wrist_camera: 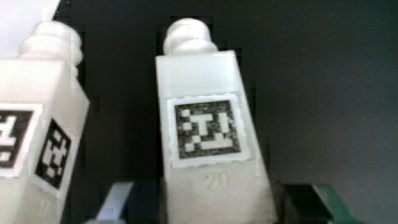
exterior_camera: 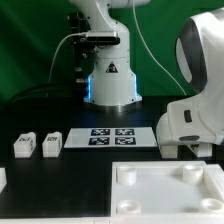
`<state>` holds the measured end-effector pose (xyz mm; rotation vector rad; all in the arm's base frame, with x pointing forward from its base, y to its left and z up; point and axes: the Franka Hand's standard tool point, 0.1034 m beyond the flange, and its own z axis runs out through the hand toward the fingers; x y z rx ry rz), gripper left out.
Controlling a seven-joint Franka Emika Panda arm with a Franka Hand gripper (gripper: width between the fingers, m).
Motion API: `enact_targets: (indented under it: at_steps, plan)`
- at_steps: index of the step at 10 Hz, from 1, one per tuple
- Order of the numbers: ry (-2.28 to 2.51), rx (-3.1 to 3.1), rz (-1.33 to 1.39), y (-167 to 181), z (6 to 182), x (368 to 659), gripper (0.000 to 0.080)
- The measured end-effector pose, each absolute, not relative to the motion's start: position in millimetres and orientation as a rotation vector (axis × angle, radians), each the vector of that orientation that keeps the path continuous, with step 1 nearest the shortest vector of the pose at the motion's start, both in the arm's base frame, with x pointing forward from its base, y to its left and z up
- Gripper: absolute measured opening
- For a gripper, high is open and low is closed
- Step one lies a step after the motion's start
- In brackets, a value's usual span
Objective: Assemble one leg
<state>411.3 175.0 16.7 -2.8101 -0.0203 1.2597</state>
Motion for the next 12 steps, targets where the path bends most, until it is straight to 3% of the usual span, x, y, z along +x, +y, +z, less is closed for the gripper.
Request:
enact_targets:
  at_steps: [1,5,6,7,8,10,12]
  plan:
    - [-0.021,-2.811,1.254,174,18.1,413,0.029]
    - [-0.118,-2.801,1.137,153,92.0,461,0.0291]
    - [-0.124,-2.844,0.969,146,110.0,483,0.0291]
    - [-0.094,-2.911,0.749,136,139.2,497,0.0291]
    - [-0.08,-2.967,0.53,133,152.2,499,0.0291]
    - [-0.072,-3.004,0.297,133,139.7,496,0.0291]
    - [-0.061,-3.019,-0.068,129,143.8,504,0.0291]
